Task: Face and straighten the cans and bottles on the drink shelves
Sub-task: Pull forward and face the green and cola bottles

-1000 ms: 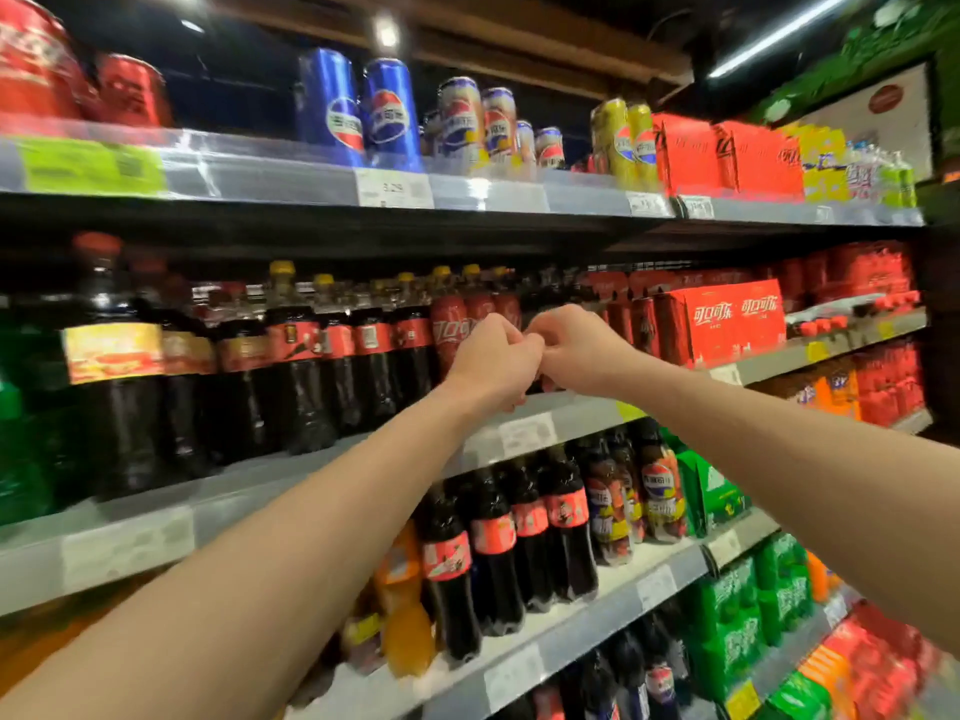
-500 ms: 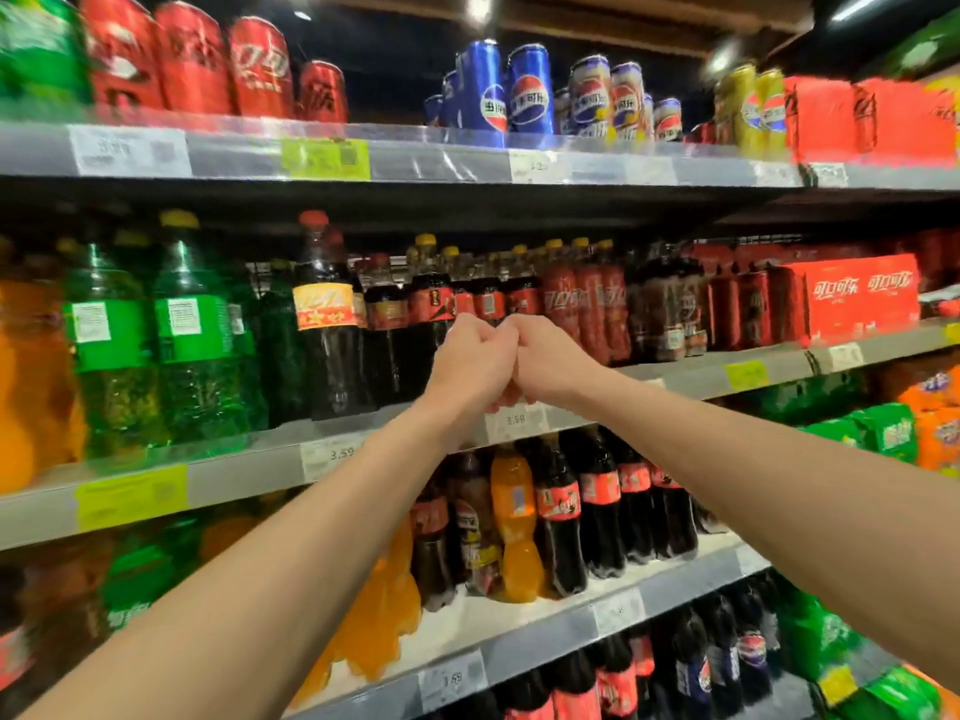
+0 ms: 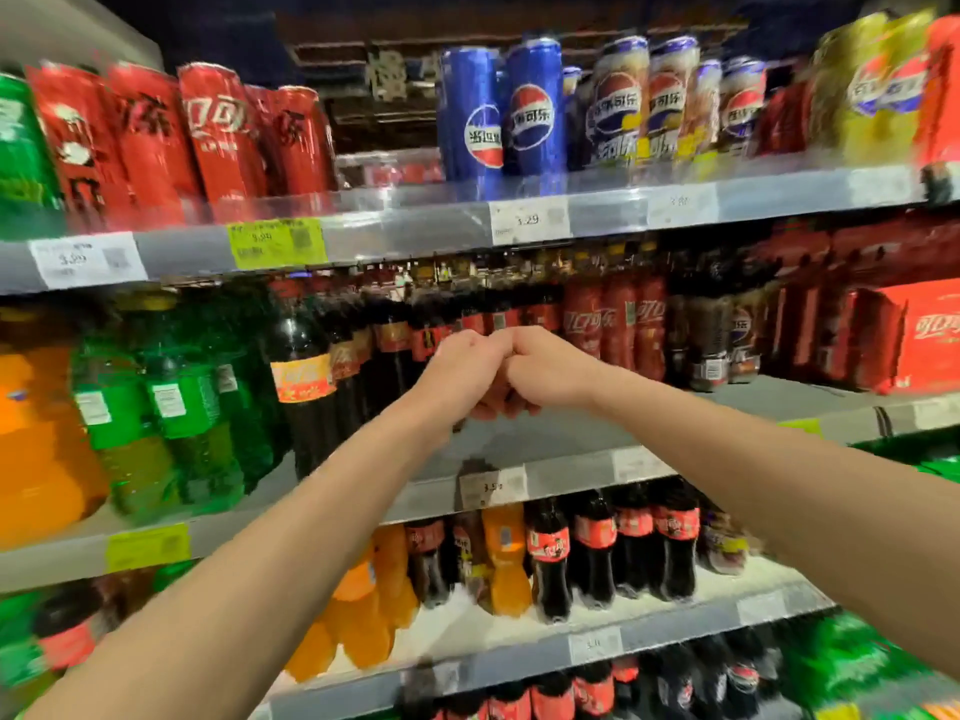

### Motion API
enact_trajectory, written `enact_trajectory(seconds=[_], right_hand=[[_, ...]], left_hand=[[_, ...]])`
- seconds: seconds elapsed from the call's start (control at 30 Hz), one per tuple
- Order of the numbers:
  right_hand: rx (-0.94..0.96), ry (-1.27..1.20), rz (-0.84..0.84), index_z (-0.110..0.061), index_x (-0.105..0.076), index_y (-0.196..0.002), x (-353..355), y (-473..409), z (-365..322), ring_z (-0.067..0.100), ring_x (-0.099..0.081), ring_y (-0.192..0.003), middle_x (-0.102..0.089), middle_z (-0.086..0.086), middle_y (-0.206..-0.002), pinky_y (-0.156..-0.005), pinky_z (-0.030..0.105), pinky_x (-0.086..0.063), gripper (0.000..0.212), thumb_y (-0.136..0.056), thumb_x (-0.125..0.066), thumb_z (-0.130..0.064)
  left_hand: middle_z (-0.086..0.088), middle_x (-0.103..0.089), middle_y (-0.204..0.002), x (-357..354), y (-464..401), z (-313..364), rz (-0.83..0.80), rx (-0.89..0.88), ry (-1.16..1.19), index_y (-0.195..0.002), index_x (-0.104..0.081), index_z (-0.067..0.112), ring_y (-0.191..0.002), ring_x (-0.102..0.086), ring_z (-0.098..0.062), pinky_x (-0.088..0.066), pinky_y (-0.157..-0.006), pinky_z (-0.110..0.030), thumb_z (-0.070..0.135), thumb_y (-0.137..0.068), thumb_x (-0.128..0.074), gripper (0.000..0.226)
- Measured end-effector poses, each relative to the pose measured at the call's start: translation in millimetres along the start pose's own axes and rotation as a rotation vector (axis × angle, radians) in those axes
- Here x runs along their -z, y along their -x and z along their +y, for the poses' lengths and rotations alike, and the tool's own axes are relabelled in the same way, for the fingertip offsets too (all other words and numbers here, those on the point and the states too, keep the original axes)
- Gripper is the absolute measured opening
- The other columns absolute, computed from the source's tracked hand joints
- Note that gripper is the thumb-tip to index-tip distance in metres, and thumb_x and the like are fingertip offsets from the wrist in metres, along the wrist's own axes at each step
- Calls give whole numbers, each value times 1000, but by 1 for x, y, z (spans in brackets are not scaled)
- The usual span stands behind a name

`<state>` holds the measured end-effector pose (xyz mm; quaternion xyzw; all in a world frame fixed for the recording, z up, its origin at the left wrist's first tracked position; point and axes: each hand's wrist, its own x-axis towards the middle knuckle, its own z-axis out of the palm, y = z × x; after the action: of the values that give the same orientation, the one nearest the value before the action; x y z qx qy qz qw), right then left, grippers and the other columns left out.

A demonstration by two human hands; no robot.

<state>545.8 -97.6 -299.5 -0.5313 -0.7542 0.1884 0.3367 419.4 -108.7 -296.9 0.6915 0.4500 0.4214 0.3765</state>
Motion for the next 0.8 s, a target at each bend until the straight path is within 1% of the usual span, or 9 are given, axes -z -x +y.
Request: enact_trajectory(seconds=[0.13, 0.23, 0.3, 0.37, 0.43, 0.5, 0.57, 0.67, 0.8], right_hand=[[-61, -24, -92, 0, -63, -103, 48, 28, -51, 20, -65, -58, -72, 17, -85, -42, 24, -46, 30, -96, -33, -1], [-92, -55, -123, 2, -62, -104, 67, 46, -69, 20, -63, -58, -71, 14, -80, -44, 23, -43, 32, -97, -32, -2], [-106, -95, -133, -1, -64, -99, 72, 52, -78, 18, -62, -56, -70, 10, -75, -43, 21, -42, 32, -96, -32, -2], [-100, -110, -138, -8, -64, -88, 72, 57, -87, 16, -61, -54, -69, 7, -71, -42, 19, -41, 33, -95, -32, -2], [-88, -140, -175, -11, -64, -83, 71, 60, -95, 13, -62, -53, -72, 9, -74, -46, 20, -45, 36, -95, -32, -2], [-94, -152, -260, -13, -67, -87, 72, 61, -100, 13, -66, -58, -77, 7, -78, -58, 28, -50, 38, -96, -32, -2], [-103, -145, -298, -15, -68, -92, 75, 58, -101, 16, -69, -63, -78, 1, -78, -64, 35, -50, 40, -99, -30, -3], [-81, -118, -270, -10, -68, -99, 82, 39, -102, 19, -69, -67, -77, 11, -89, -63, 35, -50, 38, -100, -30, -4], [-56, -130, -238, -9, -65, -110, 83, 37, -104, 20, -70, -66, -74, 17, -95, -56, 31, -51, 36, -104, -30, -12]], left_hand=[[-11, -64, -58, 4, 33, 65, 42, 104, 111, -76, -65, 8, -58, -58, -26, -42, -54, -27, 25, -95, -48, 31], [-13, -63, -57, 2, 56, 95, 40, 146, 109, -80, -63, 6, -53, -55, -23, -39, -47, -22, 22, -93, -47, 26], [-15, -64, -59, 6, 66, 106, 60, 158, 99, -74, -62, 8, -47, -52, -19, -38, -45, -21, 21, -91, -47, 26], [-12, -61, -56, 12, 74, 113, 94, 177, 115, -70, -58, 10, -46, -50, -17, -37, -46, -22, 22, -93, -48, 28], [-7, -58, -54, 19, 80, 116, 108, 187, 125, -76, -58, 10, -46, -48, -17, -36, -46, -22, 25, -95, -50, 26], [-3, -55, -53, 23, 84, 116, 115, 209, 117, -80, -60, 10, -47, -48, -16, -37, -47, -23, 26, -95, -52, 24], [0, -56, -54, 27, 78, 116, 115, 230, 99, -79, -60, 11, -51, -50, -15, -40, -50, -24, 29, -94, -54, 24], [-3, -59, -59, 31, 59, 113, 143, 222, 98, -78, -60, 13, -57, -53, -18, -42, -56, -27, 32, -91, -57, 23], [-3, -60, -62, 28, 52, 114, 218, 226, 134, -77, -62, 16, -60, -57, -20, -45, -58, -27, 34, -91, -57, 24]])
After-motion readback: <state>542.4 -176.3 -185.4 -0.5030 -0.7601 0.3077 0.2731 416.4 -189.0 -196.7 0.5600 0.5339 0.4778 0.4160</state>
